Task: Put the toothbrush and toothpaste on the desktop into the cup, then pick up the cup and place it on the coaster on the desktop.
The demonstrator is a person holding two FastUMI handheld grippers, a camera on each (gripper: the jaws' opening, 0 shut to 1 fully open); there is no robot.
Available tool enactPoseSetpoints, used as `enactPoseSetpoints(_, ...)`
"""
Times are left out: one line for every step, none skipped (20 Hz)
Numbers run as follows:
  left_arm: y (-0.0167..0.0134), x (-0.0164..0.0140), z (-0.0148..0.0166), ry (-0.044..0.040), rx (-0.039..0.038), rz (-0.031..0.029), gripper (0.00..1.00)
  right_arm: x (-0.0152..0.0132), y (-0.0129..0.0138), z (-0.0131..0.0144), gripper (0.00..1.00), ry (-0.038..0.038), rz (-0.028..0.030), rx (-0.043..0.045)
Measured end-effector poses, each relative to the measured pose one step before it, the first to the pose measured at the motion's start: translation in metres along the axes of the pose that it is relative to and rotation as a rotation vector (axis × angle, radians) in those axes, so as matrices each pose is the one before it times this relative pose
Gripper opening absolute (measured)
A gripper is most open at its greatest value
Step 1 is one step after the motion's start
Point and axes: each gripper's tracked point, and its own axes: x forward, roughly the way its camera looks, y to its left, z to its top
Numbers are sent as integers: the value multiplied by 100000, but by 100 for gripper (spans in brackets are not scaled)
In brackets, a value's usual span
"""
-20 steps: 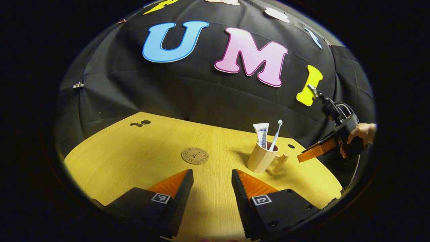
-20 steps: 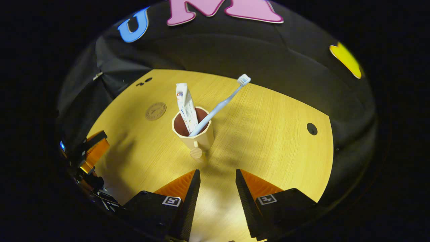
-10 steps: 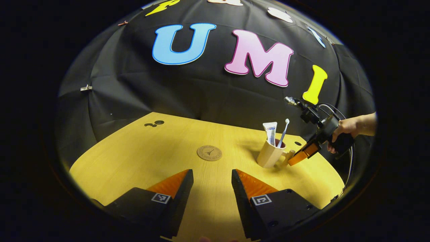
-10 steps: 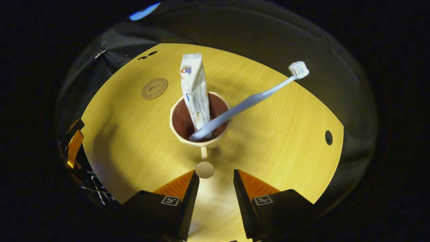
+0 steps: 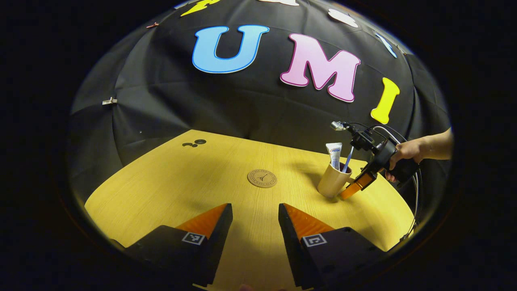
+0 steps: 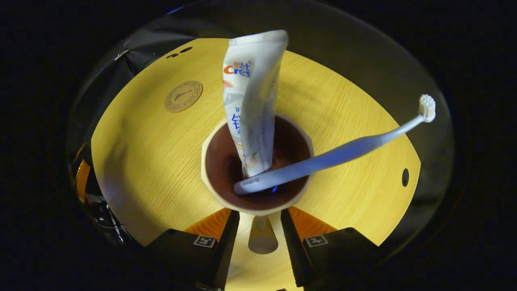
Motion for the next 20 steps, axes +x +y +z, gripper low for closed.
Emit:
enactPoseSetpoints(228, 43, -238, 206, -8, 232, 72, 193, 210, 135, 65, 405, 82, -330)
enactPoseSetpoints(193, 21, -119, 429, -43, 285, 72, 179, 202, 55, 65, 489, 210, -104)
enactPoseSetpoints(166, 156, -285, 337, -135, 247, 72, 142, 40, 128, 65, 270, -216, -54)
enactPoseSetpoints(219, 84, -122, 543, -57, 359, 72, 161, -25, 135, 65, 462, -595, 90)
enactPoseSetpoints(259, 68, -226, 384, -68, 285, 72, 185, -48, 205, 65, 208, -328, 289)
enactPoseSetpoints(213, 96, -15, 124, -62, 219, 73, 497, -234, -111, 63, 426, -809, 602)
enactPoseSetpoints(139, -18, -141, 93, -112, 279, 72, -346, -133, 131, 57, 590, -493, 895)
enactPoseSetpoints(171, 129, 9, 97, -127, 214, 72, 475, -423, -118, 53, 652, -1633, 814)
enactPoseSetpoints(175, -11, -54, -33, -252, 60, 72, -213, 79, -66, 43, 729, 1485, 1900)
enactPoseSetpoints(115, -3, 42, 95, -269, -176, 72, -260, -79, 49, 36, -346, 272, 463)
enactPoseSetpoints(56, 16, -70, 77, -114, -72, 72, 596, -110, -150, 33, -441, -94, -503)
enactPoseSetpoints(96, 118, 5, 20, 47, 42, 72, -191, -101, -24, 33, -115, -804, -802)
enactPoseSetpoints(122, 133, -10, -69, 110, -99, 72, -146, -194, 22, 27, -663, -1225, -1040)
enactPoseSetpoints(39, 85, 170, -140, 131, -206, 72, -167, -408, -2, 27, -535, -1252, -979)
enactPoseSetpoints(52, -192, -48, -130, 103, -273, 72, -305, -38, 10, 31, -172, -70, 473)
enactPoseSetpoints(98, -25, 73, -10, 103, -288, 72, -203, 159, 81, 32, -216, 810, 1065)
enactPoseSetpoints(-32, 47, 7, -25, 176, -255, 72, -185, 75, 192, 32, -553, 104, 817)
enactPoseSetpoints(85, -36, 67, -34, 176, -210, 72, -323, 33, 277, 32, -989, -178, 360)
enactPoseSetpoints(88, -25, 55, -209, 142, -332, 72, -256, 268, 247, 31, -612, 393, 649)
enactPoseSetpoints(56, -80, 103, -72, 83, -292, 72, -189, 416, 221, 31, -418, 553, 518)
